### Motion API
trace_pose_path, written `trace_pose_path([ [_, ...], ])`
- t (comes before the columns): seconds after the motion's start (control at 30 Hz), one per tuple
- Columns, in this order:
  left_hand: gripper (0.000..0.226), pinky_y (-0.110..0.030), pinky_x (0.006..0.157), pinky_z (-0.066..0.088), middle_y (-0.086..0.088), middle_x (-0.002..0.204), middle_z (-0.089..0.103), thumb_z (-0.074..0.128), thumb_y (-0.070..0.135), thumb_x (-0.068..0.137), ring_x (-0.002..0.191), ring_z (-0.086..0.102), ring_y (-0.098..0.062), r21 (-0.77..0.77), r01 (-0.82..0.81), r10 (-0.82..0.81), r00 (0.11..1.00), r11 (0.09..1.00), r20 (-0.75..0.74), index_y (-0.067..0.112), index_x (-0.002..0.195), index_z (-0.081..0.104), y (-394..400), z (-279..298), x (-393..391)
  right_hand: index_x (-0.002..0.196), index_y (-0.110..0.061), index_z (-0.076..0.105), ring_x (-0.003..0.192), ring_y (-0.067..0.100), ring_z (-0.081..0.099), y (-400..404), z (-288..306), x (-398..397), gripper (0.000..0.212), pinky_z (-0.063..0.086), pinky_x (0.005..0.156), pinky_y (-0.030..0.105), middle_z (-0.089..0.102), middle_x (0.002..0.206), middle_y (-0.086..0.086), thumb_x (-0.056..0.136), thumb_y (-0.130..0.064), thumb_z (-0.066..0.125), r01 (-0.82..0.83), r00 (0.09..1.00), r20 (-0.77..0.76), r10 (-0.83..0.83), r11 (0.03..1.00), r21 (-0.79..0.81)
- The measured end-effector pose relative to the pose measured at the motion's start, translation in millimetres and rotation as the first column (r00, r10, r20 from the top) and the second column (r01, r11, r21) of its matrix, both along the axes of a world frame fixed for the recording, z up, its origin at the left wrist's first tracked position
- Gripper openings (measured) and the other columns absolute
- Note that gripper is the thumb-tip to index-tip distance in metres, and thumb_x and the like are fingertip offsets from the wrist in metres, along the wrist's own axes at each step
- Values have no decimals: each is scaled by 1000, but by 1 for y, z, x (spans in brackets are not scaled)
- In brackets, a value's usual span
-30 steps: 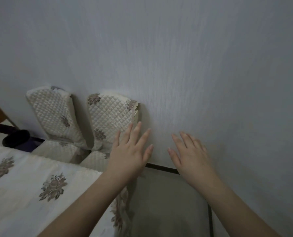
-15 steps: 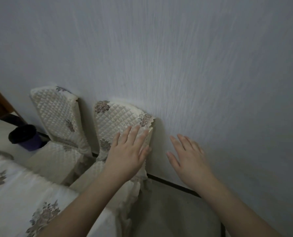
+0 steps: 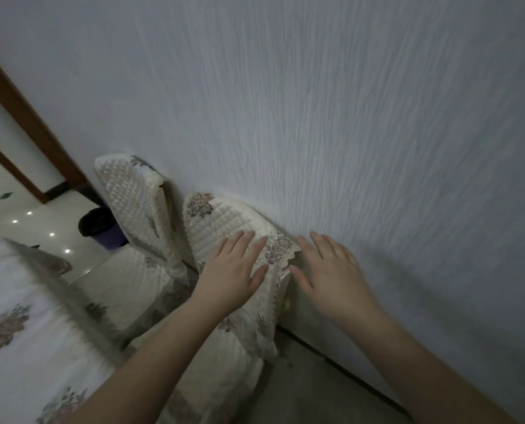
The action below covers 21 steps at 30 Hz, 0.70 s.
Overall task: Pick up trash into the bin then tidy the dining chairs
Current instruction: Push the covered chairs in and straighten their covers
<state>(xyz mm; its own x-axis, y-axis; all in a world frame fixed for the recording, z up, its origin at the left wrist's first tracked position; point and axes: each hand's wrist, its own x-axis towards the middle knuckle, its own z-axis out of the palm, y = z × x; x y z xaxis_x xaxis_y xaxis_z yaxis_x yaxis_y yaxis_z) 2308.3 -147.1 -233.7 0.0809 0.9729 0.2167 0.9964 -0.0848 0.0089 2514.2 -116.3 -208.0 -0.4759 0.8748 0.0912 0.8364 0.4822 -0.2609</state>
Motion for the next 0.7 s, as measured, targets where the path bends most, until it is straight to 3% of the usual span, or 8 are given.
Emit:
trace_pose_path([
  [0.13, 53, -42, 106, 36, -4, 137, 52, 39, 47, 93, 131, 45, -25, -15, -27, 27, 1000, 1000, 6, 21, 138, 45, 17, -15, -17, 148, -20, 29, 140, 28, 28, 36, -13, -14, 76, 18, 114, 42, 32, 153, 9, 87, -60, 9, -54, 999, -12, 53, 998, -16],
  [0.3, 58, -42, 104, 37, -2, 138, 51, 39, 52, 90, 129, 46, -24, -47, -48, 46, 999, 998, -26, 23, 140, 42, 45, -28, -56, 145, -16, 35, 136, 29, 36, 64, -30, -39, 66, 25, 112, 43, 40, 148, 11, 92, -54, 30, -111, 994, -17, 111, 994, -18],
  [0.4, 61, -40, 103, 39, -2, 137, 52, 40, 56, 88, 127, 48, -24, -49, -47, 45, 998, 998, -31, 22, 139, 43, 71, -35, -77, 148, -17, 30, 138, 26, 31, 83, -36, -60, 63, 22, 113, 41, 35, 151, 8, 95, -51, 38, -120, 993, 2, 120, 992, -23],
  [0.53, 64, -41, 107, 34, -3, 142, 47, 45, 56, 89, 132, 42, -24, -79, 35, -37, 999, 996, -18, 22, 143, 39, 112, -49, -114, 150, -18, 17, 142, 22, 20, 108, -45, -92, 65, 14, 116, 38, 22, 157, 4, 97, -51, 33, -109, 992, 59, 113, 992, -68],
  [0.7, 73, -43, 114, 21, -4, 151, 36, 54, 56, 88, 140, 30, -26, -170, 108, -114, 993, 980, -27, 22, 148, 30, 163, -66, -170, 150, -14, 16, 138, 23, 27, 132, -73, -123, 66, 23, 113, 37, 27, 154, 6, 96, -48, 35, -49, 992, 105, 67, 985, -163],
])
